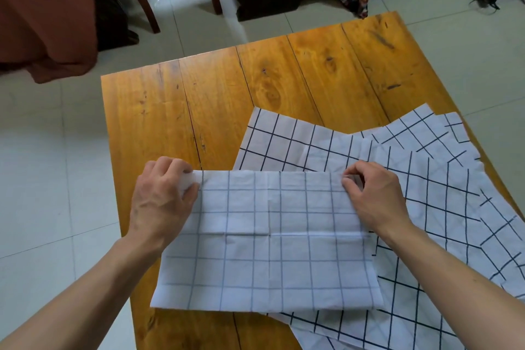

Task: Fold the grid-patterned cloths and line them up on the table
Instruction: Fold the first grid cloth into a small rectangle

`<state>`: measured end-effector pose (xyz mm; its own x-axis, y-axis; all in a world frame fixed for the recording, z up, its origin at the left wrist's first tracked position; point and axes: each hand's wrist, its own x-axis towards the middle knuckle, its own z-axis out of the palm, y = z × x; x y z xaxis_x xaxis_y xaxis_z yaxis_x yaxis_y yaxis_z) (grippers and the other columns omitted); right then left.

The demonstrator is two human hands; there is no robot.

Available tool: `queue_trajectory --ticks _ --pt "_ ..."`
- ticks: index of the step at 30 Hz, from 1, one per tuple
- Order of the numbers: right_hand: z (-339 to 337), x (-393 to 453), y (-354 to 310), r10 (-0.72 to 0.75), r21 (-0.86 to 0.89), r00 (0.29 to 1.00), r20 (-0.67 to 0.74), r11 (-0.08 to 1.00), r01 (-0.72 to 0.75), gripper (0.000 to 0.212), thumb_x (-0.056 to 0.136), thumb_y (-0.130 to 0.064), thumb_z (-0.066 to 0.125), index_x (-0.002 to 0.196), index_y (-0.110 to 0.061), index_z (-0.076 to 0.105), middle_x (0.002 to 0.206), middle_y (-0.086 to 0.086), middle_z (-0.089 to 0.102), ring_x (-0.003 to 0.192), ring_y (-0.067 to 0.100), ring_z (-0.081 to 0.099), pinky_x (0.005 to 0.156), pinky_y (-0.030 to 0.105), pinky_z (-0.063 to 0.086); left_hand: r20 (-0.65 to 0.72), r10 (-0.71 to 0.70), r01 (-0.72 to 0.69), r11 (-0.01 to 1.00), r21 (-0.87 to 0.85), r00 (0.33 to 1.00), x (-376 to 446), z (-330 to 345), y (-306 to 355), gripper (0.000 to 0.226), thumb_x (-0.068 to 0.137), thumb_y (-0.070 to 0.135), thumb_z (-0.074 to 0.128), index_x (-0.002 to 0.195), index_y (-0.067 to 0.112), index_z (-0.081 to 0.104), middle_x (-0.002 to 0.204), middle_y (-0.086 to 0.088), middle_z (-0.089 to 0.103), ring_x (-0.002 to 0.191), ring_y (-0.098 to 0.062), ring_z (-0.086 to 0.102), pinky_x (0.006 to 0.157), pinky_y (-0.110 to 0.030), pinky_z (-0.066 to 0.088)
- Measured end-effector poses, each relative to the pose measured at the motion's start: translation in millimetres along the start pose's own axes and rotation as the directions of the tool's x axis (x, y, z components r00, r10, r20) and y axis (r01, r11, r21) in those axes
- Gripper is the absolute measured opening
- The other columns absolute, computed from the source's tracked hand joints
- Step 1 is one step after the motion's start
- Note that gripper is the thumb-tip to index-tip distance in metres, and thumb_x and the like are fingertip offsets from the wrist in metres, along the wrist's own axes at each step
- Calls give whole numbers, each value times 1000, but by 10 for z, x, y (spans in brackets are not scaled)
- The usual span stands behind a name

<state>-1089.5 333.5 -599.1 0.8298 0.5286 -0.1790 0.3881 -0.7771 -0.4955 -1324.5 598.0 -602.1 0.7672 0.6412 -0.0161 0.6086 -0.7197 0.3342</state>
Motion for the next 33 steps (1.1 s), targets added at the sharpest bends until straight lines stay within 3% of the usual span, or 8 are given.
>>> queue_trajectory --ticks 5,10,16,21,25,33 --pt "22 16 -6 -3 -25 1000 -31 1000 2 8 87 -17 68 85 -21 62 85 -5 59 79 15 56 65 29 44 -41 16 -11 995 99 999 -6 14 -7 37 80 21 79 111 10 62 116 -14 60 107 -33 49 77 -43 46" --pt "18 -75 -40 -115 -180 979 -168 980 84 24 81 -16 74 103 -16 64 100 2 54 95 22 52 81 31 36 -46 67 -59 986 158 997 -46 45 5 15 80 13 78 90 8 69 101 -16 60 96 -33 51 64 -40 43" --pt "100 -403 -258 -264 -125 962 67 955 271 14 87 -21 68 100 -17 66 98 -5 57 94 14 52 84 34 48 -76 49 -39 990 135 996 -149 32 110 12 83 15 75 91 8 70 107 -16 63 101 -34 52 69 -38 34" --pt "245 -720 -313 -277 -207 941 193 926 315 41 82 -40 70 115 -17 64 117 2 58 110 21 53 89 37 51 41 182 -184 982 41 982 -390 79 321 16 84 16 73 97 9 69 112 -12 63 102 -28 54 72 -37 47" --pt "269 -772 -311 -259 -238 938 230 920 312 58 81 -51 68 127 -17 57 132 3 51 124 22 45 97 36 45 153 247 -244 969 -37 957 -595 141 409 21 86 20 72 104 12 65 117 -5 61 105 -23 53 76 -38 55" --pt "329 -902 -296 -232 -259 934 271 917 303 73 85 -58 60 143 -19 39 152 4 32 142 23 25 115 39 31 266 239 -265 962 68 934 -833 77 390 57 82 49 70 128 20 55 144 -3 48 127 -27 47 94 -46 51"
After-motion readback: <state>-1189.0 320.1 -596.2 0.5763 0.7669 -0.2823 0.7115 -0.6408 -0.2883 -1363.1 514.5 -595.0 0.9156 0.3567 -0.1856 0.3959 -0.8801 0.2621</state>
